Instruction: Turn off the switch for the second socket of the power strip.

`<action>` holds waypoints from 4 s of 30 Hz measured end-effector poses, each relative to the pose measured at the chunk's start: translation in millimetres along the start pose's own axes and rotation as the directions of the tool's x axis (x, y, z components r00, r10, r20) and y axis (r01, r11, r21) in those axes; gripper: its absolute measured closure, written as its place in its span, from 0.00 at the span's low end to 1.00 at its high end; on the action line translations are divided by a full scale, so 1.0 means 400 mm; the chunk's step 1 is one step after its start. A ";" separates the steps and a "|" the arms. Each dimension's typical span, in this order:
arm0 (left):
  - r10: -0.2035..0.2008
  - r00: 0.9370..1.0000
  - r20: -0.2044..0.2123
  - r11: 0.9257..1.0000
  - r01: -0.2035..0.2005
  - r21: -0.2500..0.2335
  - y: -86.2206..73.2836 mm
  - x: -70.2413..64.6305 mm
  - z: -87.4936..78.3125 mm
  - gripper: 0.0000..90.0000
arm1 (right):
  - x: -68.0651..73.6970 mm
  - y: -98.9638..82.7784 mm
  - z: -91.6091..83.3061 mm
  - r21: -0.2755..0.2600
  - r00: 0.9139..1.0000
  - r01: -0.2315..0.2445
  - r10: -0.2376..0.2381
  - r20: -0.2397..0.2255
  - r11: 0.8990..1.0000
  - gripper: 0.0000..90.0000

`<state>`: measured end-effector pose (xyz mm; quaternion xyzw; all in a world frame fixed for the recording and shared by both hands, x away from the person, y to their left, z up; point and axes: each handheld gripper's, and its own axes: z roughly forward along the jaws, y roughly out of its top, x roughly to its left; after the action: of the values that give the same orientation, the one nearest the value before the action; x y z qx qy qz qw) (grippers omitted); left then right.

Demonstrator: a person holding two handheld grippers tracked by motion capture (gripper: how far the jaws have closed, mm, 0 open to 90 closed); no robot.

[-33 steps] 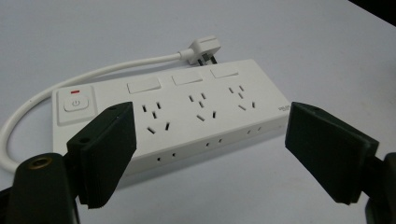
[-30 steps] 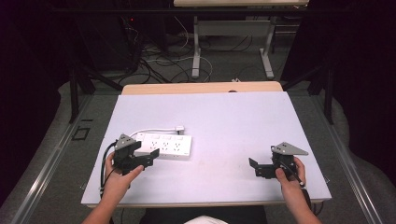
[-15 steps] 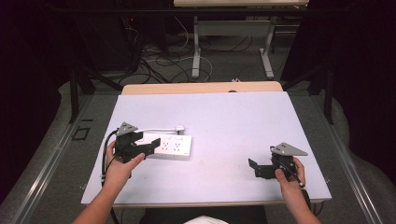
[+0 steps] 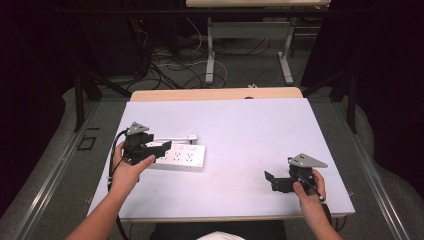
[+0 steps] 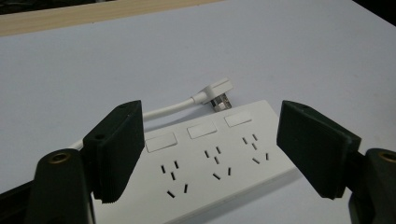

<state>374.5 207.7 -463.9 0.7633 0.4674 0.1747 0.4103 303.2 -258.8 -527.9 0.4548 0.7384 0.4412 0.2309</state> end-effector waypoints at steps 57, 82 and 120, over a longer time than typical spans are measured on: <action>-0.040 0.999 -0.016 0.970 0.042 0.241 0.112 -0.007 0.100 0.50 | 0.002 -0.012 0.015 0.031 1.000 -0.005 0.006 -0.025 0.999 0.03; -0.031 0.999 -0.016 0.936 0.035 0.350 0.096 -0.012 0.182 0.78 | 0.003 -0.013 0.015 0.037 0.999 -0.011 0.012 -0.029 0.999 0.04; -0.067 0.998 -0.014 0.899 0.066 0.432 0.071 -0.030 0.271 0.92 | 0.001 -0.015 0.017 0.041 0.999 -0.005 0.006 -0.039 0.999 0.05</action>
<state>455.1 140.9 -505.3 0.8191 0.5199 0.0521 0.2369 305.2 -256.4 -536.5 0.4527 0.7503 0.4356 0.2058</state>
